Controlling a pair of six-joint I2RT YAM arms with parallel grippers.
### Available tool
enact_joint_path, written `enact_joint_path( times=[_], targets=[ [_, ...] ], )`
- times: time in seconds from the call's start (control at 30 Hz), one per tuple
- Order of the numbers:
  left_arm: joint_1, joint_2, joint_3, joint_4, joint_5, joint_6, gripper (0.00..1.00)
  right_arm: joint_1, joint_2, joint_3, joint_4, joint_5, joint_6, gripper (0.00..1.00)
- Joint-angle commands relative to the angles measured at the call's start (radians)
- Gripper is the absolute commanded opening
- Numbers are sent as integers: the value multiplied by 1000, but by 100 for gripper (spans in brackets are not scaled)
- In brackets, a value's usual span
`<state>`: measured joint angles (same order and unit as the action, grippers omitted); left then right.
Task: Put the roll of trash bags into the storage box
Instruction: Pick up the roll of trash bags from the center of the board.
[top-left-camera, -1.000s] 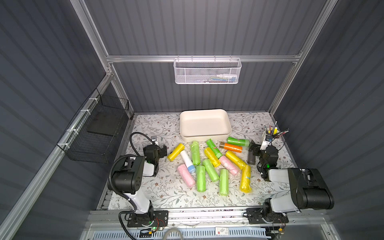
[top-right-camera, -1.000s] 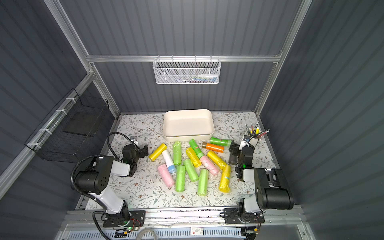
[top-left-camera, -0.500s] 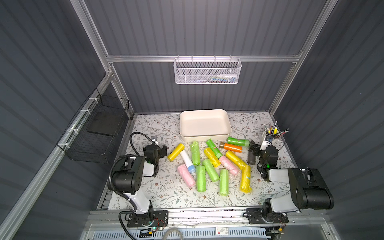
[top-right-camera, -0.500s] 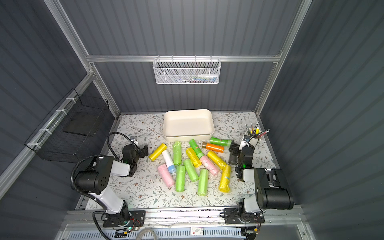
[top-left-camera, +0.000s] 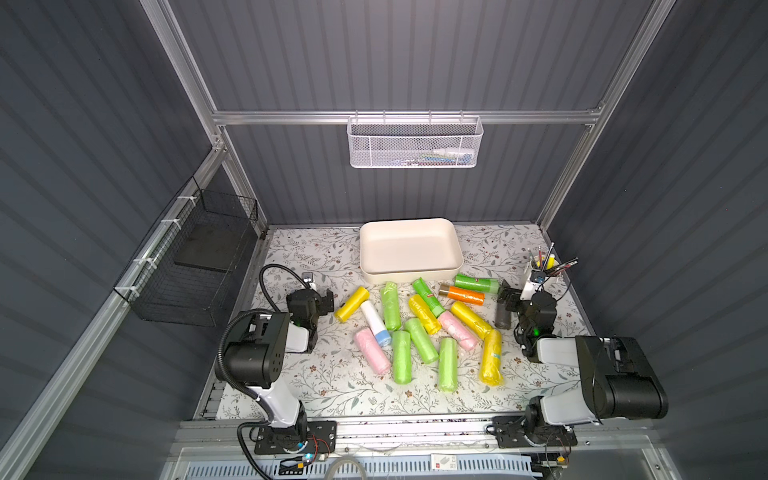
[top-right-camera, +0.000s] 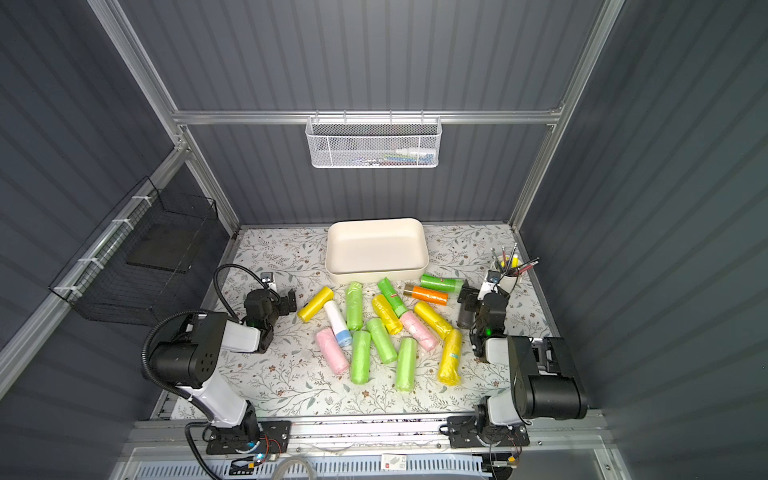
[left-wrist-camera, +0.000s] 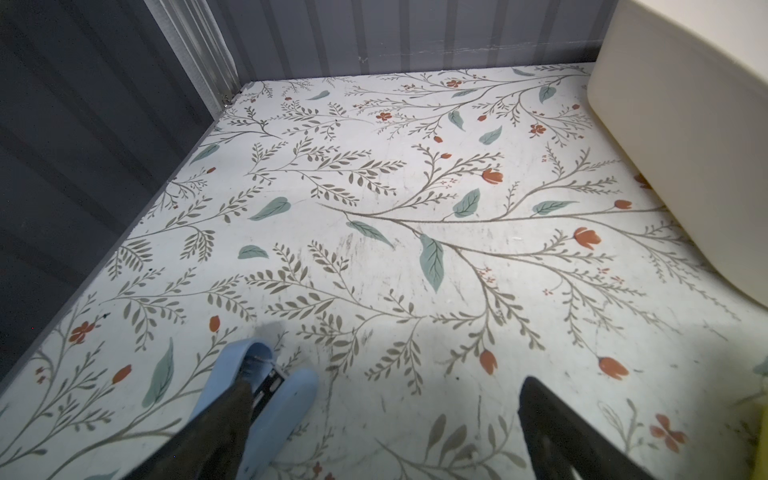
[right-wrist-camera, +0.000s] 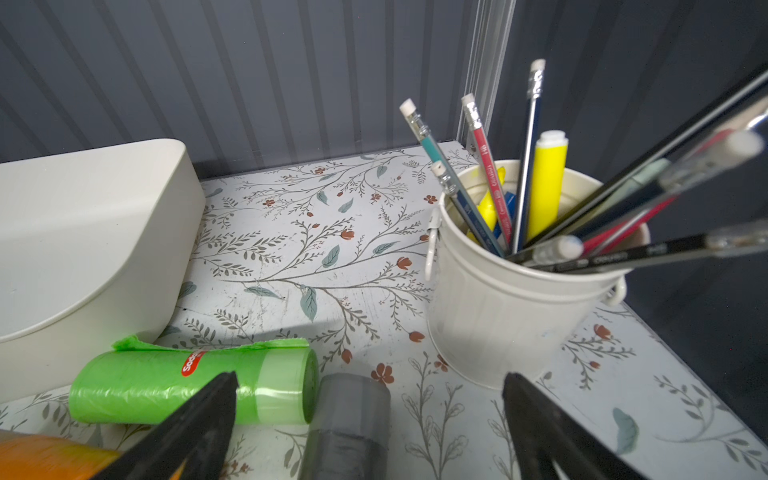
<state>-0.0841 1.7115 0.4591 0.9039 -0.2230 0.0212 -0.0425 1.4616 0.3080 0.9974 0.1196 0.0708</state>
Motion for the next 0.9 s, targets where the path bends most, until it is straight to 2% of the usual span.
enact_joint_path(
  times=[0.0, 0.23, 0.33, 0.43, 0.57, 0.67, 0.73, 0.87],
  targets=[
    [4, 5, 13, 6, 5, -9, 100, 0, 4, 9, 6, 5, 4, 99],
    [4, 0, 7, 29, -14, -4, 100, 0, -2, -3, 22, 3, 2, 99],
    [-19, -148, 35, -183, -67, -23, 100, 8, -60, -14, 0, -10, -13, 99],
    [-26, -176, 30, -197, -130, -48, 100, 25, -169, 40, -201, 17, -25, 99],
    [-75, -236, 136, -441, -178, -80, 100, 49, -221, 124, -380, 99, -6, 99],
    [-120, -283, 248, -684, -235, -109, 100, 49, -278, 154, -472, 79, 61, 99],
    [-132, -296, 319, -837, -226, -175, 100, 53, -330, 181, -557, 45, 71, 99],
    [-164, -311, 376, -1000, -143, -241, 100, 53, -421, 315, -863, 49, 255, 99]
  ],
)
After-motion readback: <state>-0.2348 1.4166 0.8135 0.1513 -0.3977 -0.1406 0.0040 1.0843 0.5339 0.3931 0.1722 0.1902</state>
